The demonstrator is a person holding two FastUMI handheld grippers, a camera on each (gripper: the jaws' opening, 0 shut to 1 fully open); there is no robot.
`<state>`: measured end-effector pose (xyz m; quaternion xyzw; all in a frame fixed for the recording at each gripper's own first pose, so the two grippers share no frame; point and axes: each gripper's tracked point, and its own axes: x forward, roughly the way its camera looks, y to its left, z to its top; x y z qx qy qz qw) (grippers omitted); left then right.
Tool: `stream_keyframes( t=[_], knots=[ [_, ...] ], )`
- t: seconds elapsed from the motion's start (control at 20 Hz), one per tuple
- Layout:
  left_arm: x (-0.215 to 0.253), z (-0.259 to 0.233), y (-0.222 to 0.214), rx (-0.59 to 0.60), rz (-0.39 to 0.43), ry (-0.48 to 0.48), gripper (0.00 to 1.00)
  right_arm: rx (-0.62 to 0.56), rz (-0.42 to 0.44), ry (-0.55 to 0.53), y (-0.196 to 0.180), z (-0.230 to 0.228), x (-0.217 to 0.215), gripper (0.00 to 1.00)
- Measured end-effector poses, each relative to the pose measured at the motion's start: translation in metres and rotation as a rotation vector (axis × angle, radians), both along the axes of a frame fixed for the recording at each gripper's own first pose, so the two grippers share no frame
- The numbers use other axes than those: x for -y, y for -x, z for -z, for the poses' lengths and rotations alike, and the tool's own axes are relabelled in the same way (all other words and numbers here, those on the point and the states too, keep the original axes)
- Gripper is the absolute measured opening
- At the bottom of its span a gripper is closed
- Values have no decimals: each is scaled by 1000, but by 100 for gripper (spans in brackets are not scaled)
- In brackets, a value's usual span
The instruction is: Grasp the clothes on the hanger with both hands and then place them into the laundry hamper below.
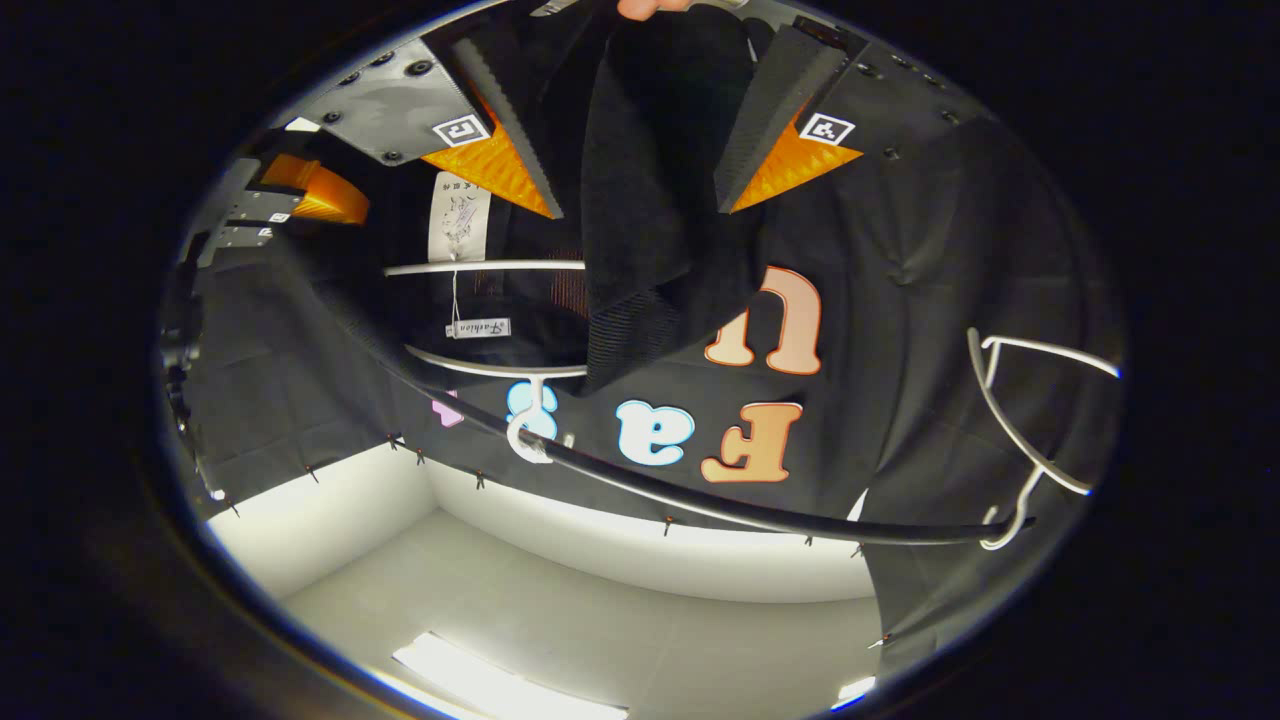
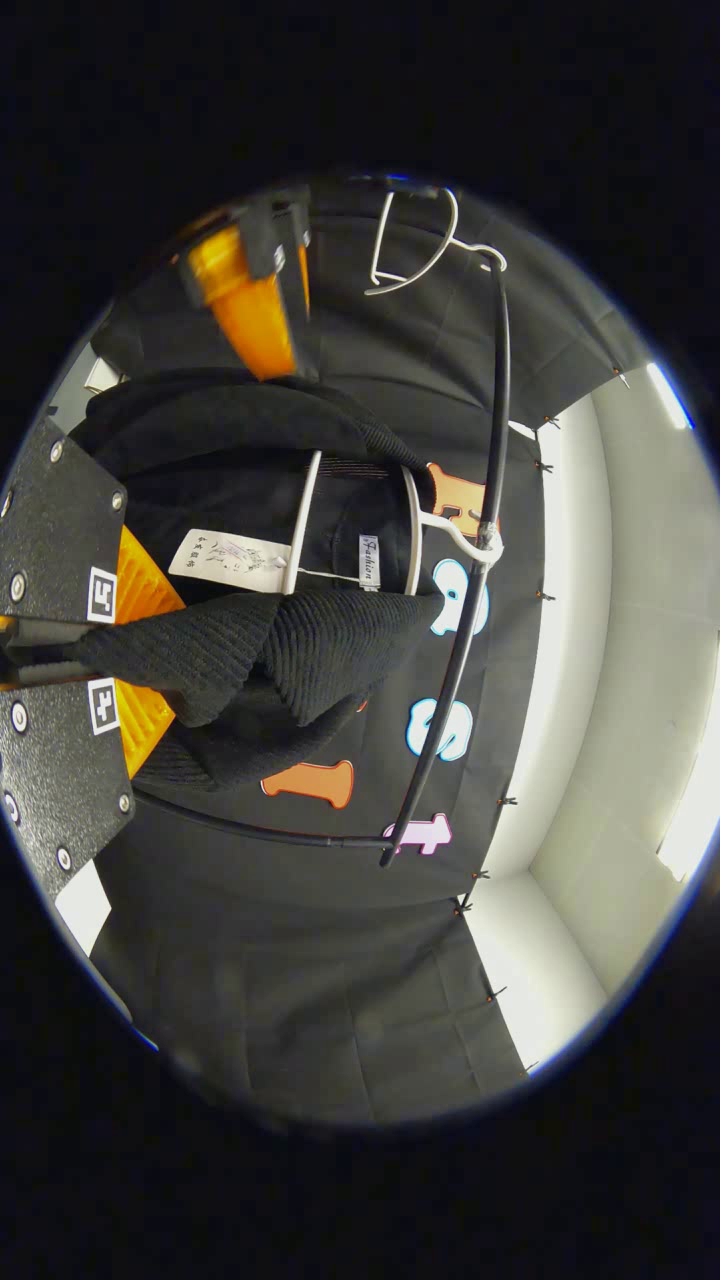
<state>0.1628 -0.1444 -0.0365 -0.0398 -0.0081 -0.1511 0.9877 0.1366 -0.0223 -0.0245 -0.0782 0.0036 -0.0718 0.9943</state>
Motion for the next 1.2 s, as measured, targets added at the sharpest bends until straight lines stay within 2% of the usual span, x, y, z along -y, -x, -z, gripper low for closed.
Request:
stream_keyframes(
  t=[0.15, 0.2, 0.35, 0.4, 0.45, 0.5, 0.55, 0.6, 0.65, 0.75, 0.9, 1.05, 1.1, 1.2],
  knots=[
    [20, 22, -30, -30, 24, -18, 96, -5, 41, 5, -1, 3, 1, 6],
    [20, 29, -36, -40, 28, -26, 93, -9, 58, 4, -2, 5, 0, 6],
    [26, 45, -59, -39, 30, -48, 100, -4, 88, -1, -3, 5, -1, 6],
    [23, 48, -64, -35, 6, -63, 93, 3, 86, -5, -3, 3, -3, 3],
    [16, 49, -70, -28, -36, -76, 100, 11, 85, -4, -3, 2, -3, 6],
    [6, 50, -74, -24, -79, -89, 96, 17, 87, 3, -4, 1, 0, 6],
    [-5, 50, -78, -17, -123, -96, 100, 17, 86, 7, -4, 3, 2, 6],
    [-16, 49, -81, -10, -159, -99, 92, 18, 76, 3, -5, 4, 3, 6],
    [-28, 48, -83, -7, -189, -103, 96, 24, 58, -6, -7, 4, 4, 6],
    [-42, 46, -84, -4, -210, -100, 92, 30, 30, -12, -12, 6, 7, 6],
    [-58, 32, -81, 25, -219, -90, 54, 37, 7, -6, -12, 6, 11, 6],
    [-64, 21, -73, 38, -198, -75, 16, 42, 28, -36, -7, 2, 17, 6],
    [-62, 19, -71, 34, -166, -68, 13, 61, 52, -48, -2, -3, 19, 6],
    [-66, 15, -70, 20, -138, -71, 13, 80, 107, -66, 5, -11, 24, 6]
  ],
)
